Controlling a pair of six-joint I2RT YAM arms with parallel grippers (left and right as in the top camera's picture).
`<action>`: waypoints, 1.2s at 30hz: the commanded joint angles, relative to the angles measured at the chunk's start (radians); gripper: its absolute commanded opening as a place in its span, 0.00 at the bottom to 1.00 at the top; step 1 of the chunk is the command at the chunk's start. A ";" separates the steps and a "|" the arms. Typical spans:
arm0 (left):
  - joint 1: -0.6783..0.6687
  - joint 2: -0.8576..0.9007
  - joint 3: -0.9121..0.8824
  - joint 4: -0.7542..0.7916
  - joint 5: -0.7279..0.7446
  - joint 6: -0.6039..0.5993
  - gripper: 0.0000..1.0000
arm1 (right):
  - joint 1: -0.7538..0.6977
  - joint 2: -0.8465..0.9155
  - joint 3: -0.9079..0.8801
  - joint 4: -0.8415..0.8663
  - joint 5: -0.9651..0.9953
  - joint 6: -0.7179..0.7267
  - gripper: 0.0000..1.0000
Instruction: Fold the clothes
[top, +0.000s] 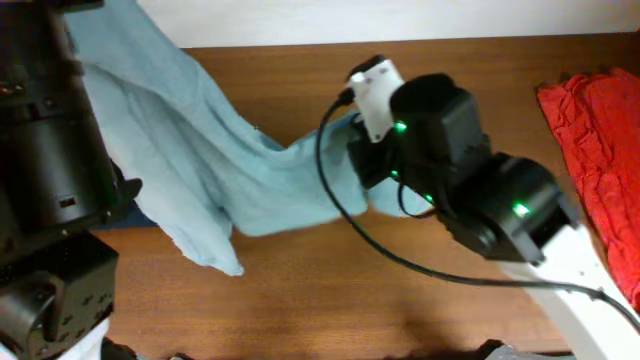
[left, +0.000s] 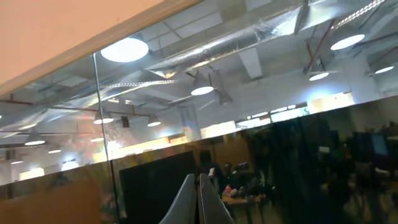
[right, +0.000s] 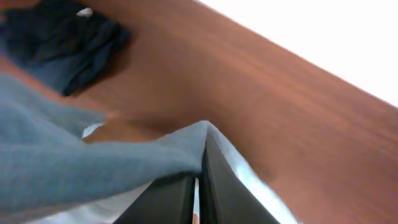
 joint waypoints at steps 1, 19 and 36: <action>-0.009 -0.004 0.011 0.026 0.015 0.006 0.02 | -0.001 0.060 0.000 -0.001 -0.115 0.004 0.06; -0.009 0.002 0.011 0.060 0.019 0.133 0.03 | 0.019 0.150 0.000 -0.046 -0.602 -0.177 0.50; -0.009 0.034 0.011 0.166 0.011 0.294 0.04 | 0.279 0.363 0.000 -0.077 -0.538 -0.225 0.52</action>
